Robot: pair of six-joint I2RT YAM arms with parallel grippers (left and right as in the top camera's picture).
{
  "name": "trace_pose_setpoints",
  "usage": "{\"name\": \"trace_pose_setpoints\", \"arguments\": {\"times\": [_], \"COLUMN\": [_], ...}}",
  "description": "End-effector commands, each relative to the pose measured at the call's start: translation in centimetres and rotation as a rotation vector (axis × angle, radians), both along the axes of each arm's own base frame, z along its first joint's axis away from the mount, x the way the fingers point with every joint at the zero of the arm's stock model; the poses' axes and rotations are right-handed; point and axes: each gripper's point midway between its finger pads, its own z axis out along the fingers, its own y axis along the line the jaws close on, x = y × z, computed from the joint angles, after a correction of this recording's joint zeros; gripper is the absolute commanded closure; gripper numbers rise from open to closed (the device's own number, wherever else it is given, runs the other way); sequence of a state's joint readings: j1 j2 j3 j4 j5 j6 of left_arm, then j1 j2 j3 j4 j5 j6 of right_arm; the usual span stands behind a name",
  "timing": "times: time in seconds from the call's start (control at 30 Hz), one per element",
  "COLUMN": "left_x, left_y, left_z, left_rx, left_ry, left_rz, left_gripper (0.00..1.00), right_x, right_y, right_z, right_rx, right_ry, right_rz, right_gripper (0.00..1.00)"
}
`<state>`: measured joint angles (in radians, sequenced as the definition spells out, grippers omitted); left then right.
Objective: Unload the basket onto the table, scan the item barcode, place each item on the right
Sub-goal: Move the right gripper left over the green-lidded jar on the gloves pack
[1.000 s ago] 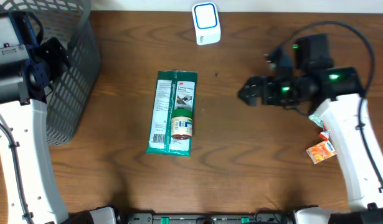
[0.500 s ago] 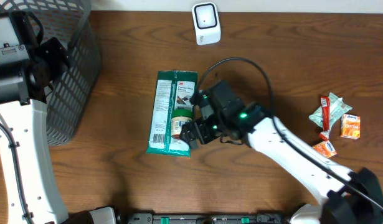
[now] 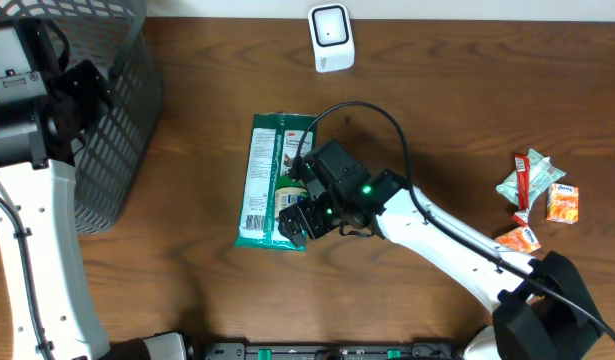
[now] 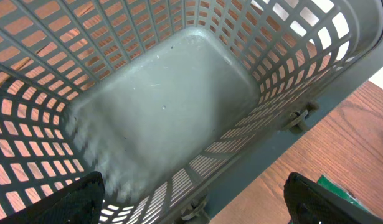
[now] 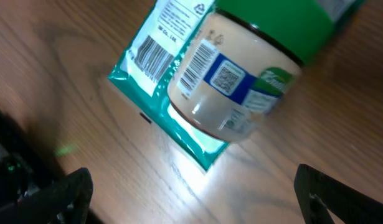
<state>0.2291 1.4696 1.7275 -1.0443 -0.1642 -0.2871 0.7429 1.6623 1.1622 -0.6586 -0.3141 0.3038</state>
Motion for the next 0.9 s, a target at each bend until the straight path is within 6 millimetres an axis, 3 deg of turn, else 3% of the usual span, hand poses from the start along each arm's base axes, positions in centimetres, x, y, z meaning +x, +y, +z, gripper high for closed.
{"name": "trace_pose_setpoints", "arguments": {"times": [0.0, 0.1, 0.17, 0.27, 0.63, 0.87], "left_x": [-0.1, -0.1, -0.1, -0.1, -0.1, -0.1], "left_y": [0.4, 0.4, 0.4, 0.4, 0.4, 0.4], "left_z": [0.2, 0.2, 0.2, 0.2, 0.2, 0.2], "left_rx": [0.015, 0.015, 0.015, 0.015, 0.015, 0.015], "left_ry": [0.002, 0.002, 0.002, 0.002, 0.002, 0.002], "left_rz": [0.006, 0.006, 0.006, 0.006, 0.006, 0.006], "left_gripper": [0.07, 0.08, 0.08, 0.07, 0.08, 0.08], "right_x": [2.9, 4.1, 5.1, 5.9, 6.1, 6.4], "right_y": [0.7, 1.2, 1.0, 0.4, 2.6, 2.5], "right_z": [4.0, 5.7, 5.9, 4.7, -2.9, -4.5], "right_rx": [0.050, 0.076, 0.061, 0.012, -0.055, -0.096], "right_ry": [-0.067, -0.111, -0.151, -0.149, -0.024, -0.017], "right_rz": [-0.042, -0.051, -0.087, -0.151, -0.198, -0.261], "right_gripper": [0.01, 0.01, 0.01, 0.01, 0.01, 0.01]}}
